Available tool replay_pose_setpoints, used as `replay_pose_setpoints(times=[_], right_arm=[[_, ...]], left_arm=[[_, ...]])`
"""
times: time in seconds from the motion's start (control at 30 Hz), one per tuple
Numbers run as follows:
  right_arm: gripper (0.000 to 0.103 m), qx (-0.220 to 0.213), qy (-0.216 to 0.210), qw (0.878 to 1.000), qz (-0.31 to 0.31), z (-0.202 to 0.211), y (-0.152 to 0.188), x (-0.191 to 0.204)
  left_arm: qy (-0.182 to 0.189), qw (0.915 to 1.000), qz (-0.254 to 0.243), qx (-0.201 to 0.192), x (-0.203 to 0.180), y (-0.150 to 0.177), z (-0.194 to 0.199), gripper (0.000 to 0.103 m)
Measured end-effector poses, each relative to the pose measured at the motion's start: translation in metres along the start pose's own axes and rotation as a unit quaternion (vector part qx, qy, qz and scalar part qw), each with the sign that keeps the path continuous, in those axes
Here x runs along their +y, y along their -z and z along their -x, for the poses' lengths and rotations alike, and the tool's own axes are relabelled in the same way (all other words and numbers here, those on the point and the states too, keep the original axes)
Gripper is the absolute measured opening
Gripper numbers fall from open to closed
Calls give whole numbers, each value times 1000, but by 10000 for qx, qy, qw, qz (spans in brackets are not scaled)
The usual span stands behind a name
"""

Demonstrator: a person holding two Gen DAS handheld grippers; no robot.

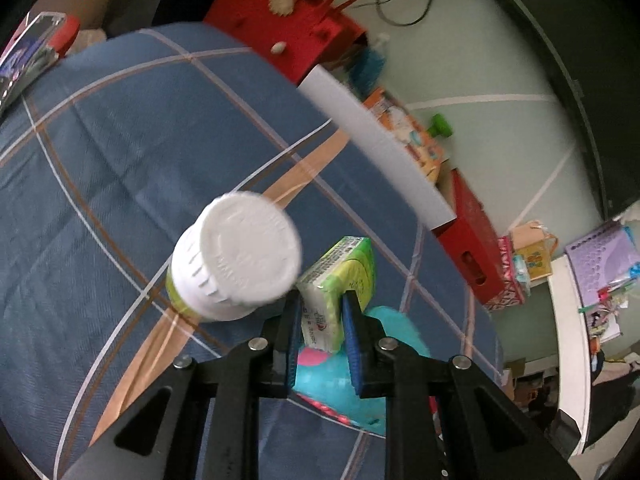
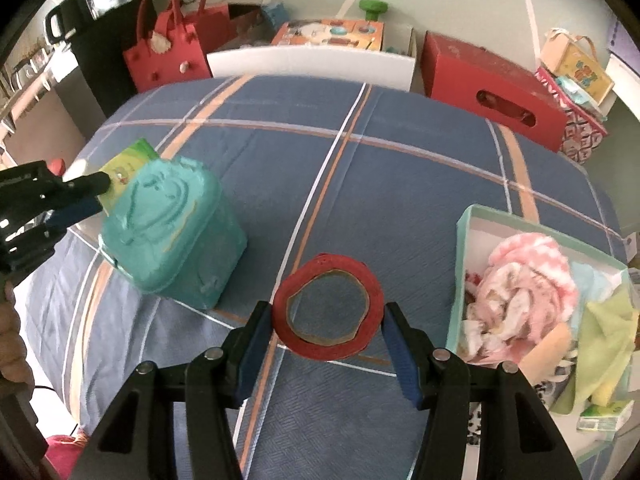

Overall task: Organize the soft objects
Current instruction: 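Carry tape roll and tissue pack into the white tray and open both tools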

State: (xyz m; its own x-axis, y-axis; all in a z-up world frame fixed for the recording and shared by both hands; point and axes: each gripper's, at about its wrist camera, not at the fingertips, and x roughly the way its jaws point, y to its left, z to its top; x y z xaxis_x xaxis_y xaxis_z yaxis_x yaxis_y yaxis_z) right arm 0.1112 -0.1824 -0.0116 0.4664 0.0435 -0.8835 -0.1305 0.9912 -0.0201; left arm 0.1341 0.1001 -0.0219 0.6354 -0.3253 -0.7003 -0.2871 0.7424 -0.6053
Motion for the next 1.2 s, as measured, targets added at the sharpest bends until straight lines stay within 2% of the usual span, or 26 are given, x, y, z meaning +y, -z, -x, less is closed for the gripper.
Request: replay_pose_setpoints(times=[0.2, 0.53, 0.7, 0.87, 1.2], right_arm=[[59, -356, 173, 9992, -74, 28, -3, -5], [59, -600, 289, 9975, -235, 52, -3, -19], [59, -610, 404, 9961, -503, 57, 1, -40], [59, -618, 708, 9913, -921, 65, 8, -76], [59, -545, 1073, 9756, -1837, 74, 32, -148]], left_arm=[[209, 9985, -322, -389, -22, -1, 28, 21], [522, 9933, -959, -376, -62, 14, 41, 21], [655, 9895, -1273, -206, -81, 28, 33, 21], [795, 9829, -1660, 61, -103, 46, 18, 21], [1029, 9616, -2428, 761, -145, 97, -14, 21]])
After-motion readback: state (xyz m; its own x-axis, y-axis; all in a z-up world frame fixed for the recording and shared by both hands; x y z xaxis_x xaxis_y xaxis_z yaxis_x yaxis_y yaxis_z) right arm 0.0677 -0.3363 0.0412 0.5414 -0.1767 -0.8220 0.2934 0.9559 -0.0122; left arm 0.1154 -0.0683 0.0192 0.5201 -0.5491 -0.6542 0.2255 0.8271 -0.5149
